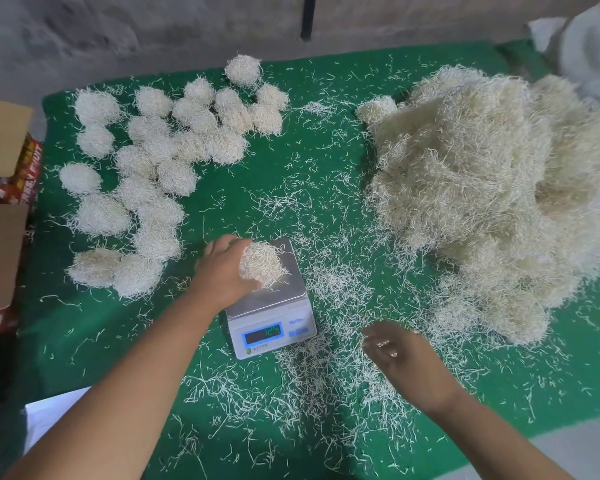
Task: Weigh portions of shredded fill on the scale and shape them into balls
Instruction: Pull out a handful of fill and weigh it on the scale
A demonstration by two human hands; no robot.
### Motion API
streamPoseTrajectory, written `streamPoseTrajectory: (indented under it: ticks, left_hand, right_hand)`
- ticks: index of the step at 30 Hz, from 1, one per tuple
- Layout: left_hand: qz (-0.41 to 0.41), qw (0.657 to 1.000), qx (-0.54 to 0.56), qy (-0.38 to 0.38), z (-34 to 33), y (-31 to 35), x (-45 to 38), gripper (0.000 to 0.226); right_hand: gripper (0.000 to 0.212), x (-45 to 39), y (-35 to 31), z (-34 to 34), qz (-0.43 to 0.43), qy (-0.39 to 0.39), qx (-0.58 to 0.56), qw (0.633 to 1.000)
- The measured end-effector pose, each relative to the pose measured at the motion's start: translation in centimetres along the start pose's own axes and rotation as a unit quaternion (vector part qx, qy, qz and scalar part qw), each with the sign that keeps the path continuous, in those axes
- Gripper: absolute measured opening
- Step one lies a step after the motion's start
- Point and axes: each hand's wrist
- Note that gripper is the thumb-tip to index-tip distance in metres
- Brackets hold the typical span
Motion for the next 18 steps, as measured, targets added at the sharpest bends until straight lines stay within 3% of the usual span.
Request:
streamPoseTrajectory:
  ticks: [7, 14, 16, 18]
  left_hand:
    - [0.017, 0.995, 0.057, 0.086, -0.5, 0.0, 0.5, 0.062]
    - [0.002, 0.970, 0.198, 0.141, 2.9, 3.1, 7.0, 0.058]
    - [0.003, 0.960, 0.256, 0.109, 3.6, 4.3, 9.8, 0.058]
    - [0.003, 0.945, 0.326, 0.029, 3.9, 6.1, 12.8, 0.067]
  right_hand:
    - [0.020, 1.5, 1.1, 0.5, -0.019, 0.013, -0.006, 1.000]
    - [0.021, 1.1, -3.3, 1.9, 0.013, 0.023, -0.046, 0.999]
    - [0.031, 0.7, -6.0, 2.5, 0.039, 0.029, -0.095, 0.994]
    - [0.038, 0.4, -8.6, 2.8, 0.052, 0.013, -0.151, 0.987]
Point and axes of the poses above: each hand's wrist, its own x-axis away from the middle knuckle, its own z-axis out of the back of the hand, y = z × x, and after that the axes turned 5 degrees about z, right-handed
